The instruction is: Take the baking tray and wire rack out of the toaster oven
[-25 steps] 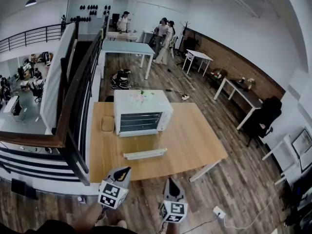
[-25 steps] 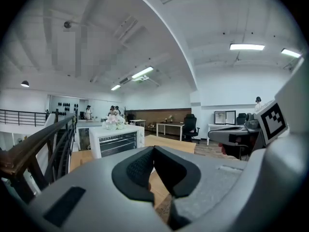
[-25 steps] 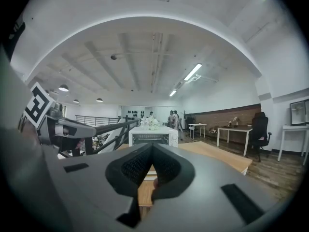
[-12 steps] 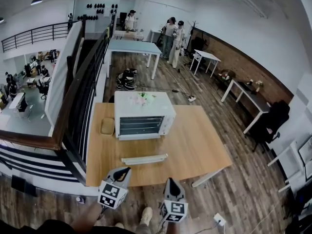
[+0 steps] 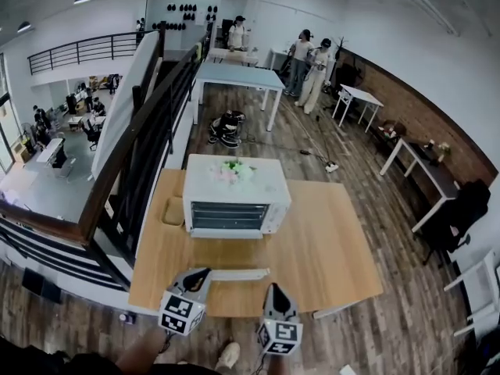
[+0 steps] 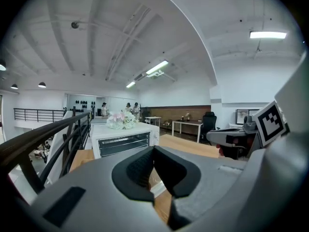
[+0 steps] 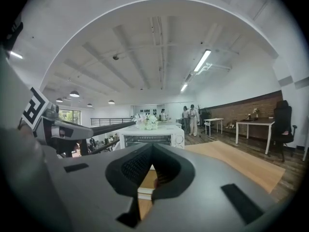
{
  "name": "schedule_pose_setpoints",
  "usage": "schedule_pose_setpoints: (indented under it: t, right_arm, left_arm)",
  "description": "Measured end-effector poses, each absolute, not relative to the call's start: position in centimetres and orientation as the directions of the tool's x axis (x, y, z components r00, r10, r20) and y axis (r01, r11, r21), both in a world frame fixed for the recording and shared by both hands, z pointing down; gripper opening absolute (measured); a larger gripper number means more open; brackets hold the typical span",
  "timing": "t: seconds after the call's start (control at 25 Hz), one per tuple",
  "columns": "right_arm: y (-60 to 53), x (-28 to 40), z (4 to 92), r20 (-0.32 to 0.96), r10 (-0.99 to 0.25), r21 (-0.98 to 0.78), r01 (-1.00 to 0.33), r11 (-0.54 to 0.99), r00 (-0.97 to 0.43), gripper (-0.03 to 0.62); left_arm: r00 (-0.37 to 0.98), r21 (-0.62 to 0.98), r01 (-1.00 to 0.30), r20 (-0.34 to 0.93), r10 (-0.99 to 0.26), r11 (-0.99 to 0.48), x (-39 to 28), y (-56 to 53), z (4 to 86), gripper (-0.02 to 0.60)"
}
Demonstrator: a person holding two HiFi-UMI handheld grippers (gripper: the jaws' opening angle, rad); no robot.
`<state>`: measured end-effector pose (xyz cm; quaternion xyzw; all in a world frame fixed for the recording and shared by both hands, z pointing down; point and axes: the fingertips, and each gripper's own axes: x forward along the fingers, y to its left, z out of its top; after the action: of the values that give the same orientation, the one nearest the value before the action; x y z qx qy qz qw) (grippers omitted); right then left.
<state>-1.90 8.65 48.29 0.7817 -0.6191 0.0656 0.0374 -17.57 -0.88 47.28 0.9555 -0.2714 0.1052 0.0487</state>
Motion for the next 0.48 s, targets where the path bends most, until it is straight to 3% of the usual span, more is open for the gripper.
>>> schedule_pose_setpoints:
  t: [0.48]
  right_arm:
    - [2.7,4.4,48.5,0.183,-0.981,-0.043,-0.996,-0.077,0.068,-0.002]
  left_arm:
    - [0.741,0.047,-0.651,0.254,-0.621,-0.757,-12.0,-4.7,47.2,0.002]
